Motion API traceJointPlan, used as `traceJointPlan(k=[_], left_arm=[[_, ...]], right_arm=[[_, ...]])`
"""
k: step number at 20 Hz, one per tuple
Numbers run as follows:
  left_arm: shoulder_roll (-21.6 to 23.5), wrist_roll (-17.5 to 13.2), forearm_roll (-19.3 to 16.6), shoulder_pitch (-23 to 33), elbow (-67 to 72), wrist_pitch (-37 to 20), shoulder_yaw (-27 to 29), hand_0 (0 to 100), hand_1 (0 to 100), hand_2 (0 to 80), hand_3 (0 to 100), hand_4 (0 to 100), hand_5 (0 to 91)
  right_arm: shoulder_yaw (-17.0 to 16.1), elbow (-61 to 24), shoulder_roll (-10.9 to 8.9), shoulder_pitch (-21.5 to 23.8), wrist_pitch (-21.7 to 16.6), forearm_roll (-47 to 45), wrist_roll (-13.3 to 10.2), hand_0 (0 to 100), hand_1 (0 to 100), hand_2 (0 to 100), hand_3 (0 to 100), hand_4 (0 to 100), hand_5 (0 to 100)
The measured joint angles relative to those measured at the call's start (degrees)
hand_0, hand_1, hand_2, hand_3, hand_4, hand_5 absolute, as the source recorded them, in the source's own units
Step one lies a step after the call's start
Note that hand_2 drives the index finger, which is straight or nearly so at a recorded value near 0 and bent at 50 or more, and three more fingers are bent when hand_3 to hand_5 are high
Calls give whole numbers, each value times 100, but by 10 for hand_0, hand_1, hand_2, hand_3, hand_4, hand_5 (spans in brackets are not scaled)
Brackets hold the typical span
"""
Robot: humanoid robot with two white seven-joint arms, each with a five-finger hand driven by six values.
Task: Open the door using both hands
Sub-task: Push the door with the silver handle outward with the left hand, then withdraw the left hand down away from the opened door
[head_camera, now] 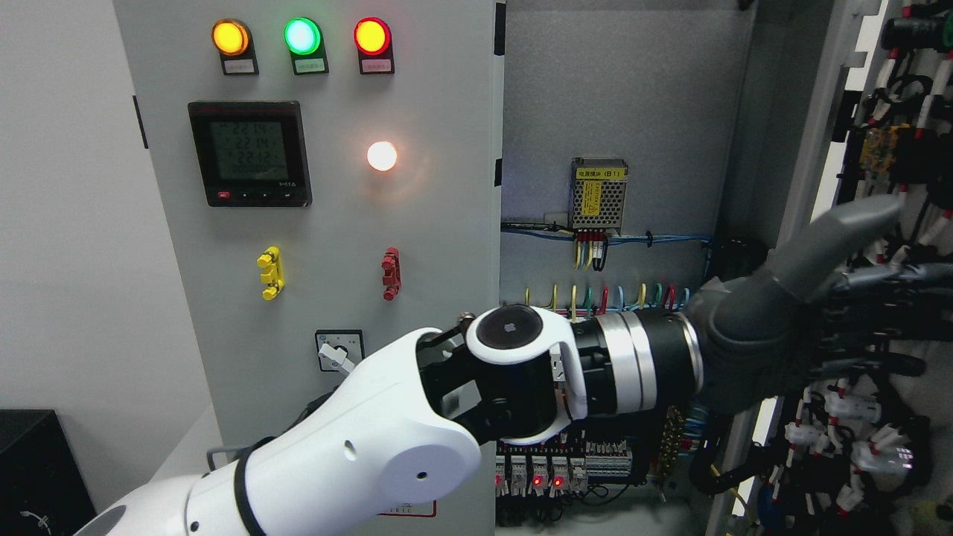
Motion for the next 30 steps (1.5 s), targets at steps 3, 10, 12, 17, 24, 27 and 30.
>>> traceJointPlan(k=[3,10,12,17,24,27,30], left_arm=[[-258,282,-82,-10,149,-433,-212,0,0,0,0,0,0],[-653,539,35,-71,420,-935,-642,0,0,0,0,0,0],[-724,550,99,-94,483,-1034,-750,0,0,0,0,0,0],[-865,559,185,-136,602,-1111,-953,0,0,0,0,0,0],[-578,218,207,-2,484,-1103,-973,0,0,0,0,0,0],[59,-215,162,436,42,-1076,-949,0,0,0,0,0,0],[894,-638,83,1029,-462,-1067,-927,0,0,0,0,0,0]], right_arm=[[0,0,0,0,0,0,0,0,0,0,0,0,0],[0,0,0,0,0,0,0,0,0,0,0,0,0],[0,0,0,0,0,0,0,0,0,0,0,0,0],[0,0,0,0,0,0,0,0,0,0,0,0,0],[0,-2,0,0,0,0,0,0,0,0,0,0,0],[0,-1,0,0,0,0,0,0,0,0,0,0,0],[0,-2,0,0,0,0,0,0,0,0,0,0,0]])
